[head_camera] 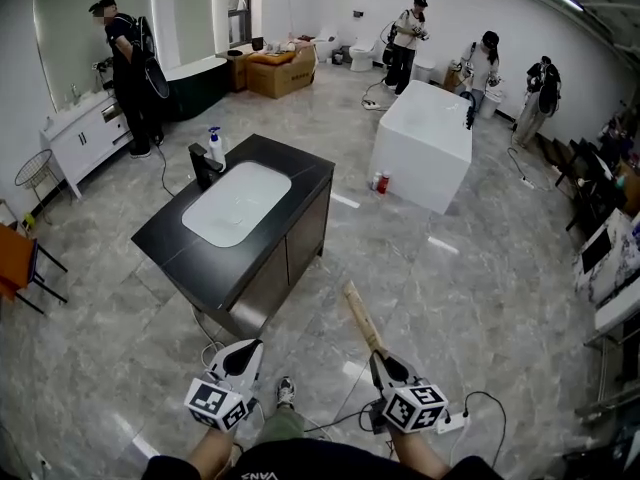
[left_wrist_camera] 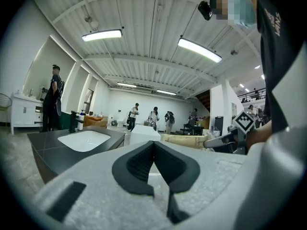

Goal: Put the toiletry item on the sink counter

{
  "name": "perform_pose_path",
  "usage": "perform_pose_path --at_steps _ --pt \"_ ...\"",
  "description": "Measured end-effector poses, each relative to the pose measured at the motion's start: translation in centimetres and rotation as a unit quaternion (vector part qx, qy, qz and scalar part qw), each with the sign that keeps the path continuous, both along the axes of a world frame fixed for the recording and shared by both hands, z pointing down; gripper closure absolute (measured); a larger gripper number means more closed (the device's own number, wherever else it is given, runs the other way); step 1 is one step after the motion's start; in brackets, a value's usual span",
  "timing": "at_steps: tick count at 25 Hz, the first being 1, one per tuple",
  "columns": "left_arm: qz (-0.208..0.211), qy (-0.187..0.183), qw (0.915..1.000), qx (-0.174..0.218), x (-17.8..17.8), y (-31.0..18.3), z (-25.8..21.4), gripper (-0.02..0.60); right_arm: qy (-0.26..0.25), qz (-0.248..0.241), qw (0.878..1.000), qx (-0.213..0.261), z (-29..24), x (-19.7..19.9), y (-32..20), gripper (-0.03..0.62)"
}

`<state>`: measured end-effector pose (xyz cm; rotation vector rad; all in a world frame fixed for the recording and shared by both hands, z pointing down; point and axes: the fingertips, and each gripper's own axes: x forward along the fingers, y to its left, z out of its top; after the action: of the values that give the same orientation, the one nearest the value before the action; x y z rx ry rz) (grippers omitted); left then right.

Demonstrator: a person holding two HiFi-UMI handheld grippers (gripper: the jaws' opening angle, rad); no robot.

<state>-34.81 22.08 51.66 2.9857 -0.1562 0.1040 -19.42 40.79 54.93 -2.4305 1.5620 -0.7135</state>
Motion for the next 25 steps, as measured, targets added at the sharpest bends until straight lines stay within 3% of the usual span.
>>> perform_pose_path --at_steps 16,25 --pt "0.034 -0.006 0.9994 0.005 11.3 -14.2 -0.6 0.575 -0.016 0.034 0.999 0.029 -1.1 10.8 -14.1 0.579" --pt "0.039 -0.011 0.9992 -0.002 16.0 -19.3 -0.3 0.575 -0.023 0.049 0.998 0.033 -1.2 15.2 -18.6 0.579"
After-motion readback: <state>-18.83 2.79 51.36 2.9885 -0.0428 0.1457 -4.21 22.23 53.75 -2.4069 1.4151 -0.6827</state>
